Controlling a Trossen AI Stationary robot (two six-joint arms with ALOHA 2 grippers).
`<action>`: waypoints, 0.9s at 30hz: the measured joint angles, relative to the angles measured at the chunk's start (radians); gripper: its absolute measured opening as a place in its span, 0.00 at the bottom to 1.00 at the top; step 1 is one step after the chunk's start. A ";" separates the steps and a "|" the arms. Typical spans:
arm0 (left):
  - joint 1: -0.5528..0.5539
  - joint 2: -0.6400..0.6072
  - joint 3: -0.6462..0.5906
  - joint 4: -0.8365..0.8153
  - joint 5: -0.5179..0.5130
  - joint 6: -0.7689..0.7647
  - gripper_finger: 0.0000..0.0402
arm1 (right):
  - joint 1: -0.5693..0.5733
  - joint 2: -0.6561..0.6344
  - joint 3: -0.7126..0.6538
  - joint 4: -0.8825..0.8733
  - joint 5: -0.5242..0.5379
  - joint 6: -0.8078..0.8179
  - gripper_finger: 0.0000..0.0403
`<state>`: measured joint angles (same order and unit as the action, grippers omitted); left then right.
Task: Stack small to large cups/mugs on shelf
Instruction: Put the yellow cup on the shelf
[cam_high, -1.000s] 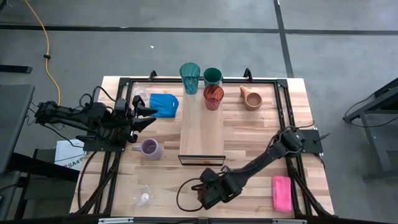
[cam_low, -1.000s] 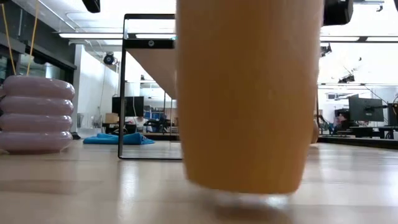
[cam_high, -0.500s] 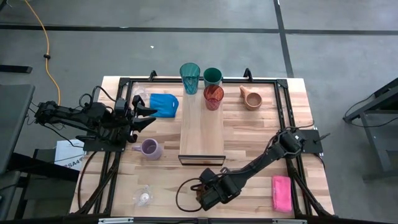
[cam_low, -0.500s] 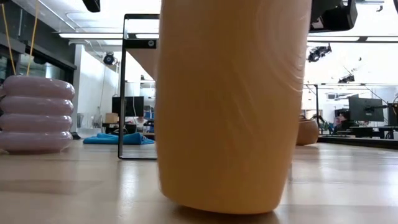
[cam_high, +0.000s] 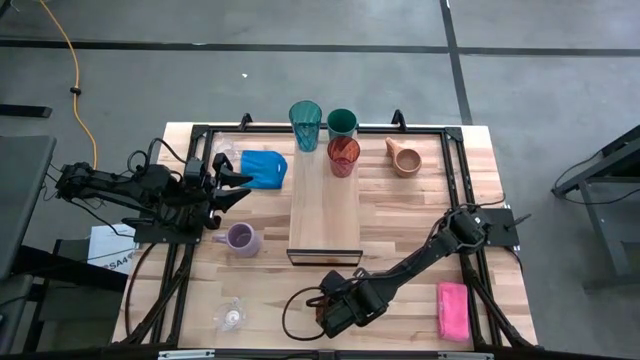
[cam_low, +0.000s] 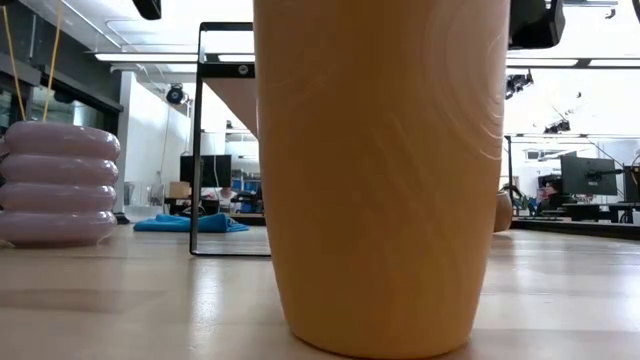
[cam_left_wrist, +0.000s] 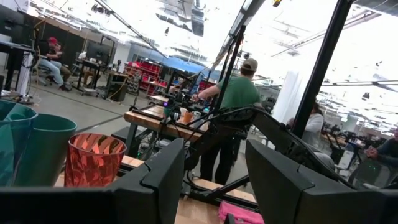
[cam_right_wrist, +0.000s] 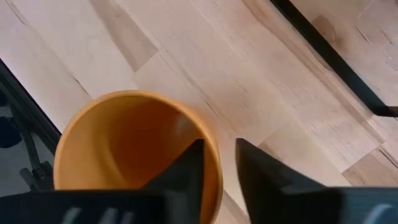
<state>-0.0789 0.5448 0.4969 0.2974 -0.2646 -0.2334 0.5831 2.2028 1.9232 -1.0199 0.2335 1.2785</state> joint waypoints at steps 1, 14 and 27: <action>0.000 0.000 0.000 0.000 0.000 0.000 0.40 | 0.000 0.000 0.000 0.000 0.000 0.000 0.27; 0.000 0.000 0.000 0.000 0.000 0.000 0.40 | 0.007 -0.110 0.000 -0.018 0.040 -0.133 0.46; 0.000 0.000 0.000 -0.002 0.000 0.000 0.40 | 0.137 -0.463 -0.074 -0.207 0.224 -0.099 0.46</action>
<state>-0.0789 0.5449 0.4969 0.2958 -0.2644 -0.2333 0.7201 1.7397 1.8495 -1.2272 0.4578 1.1795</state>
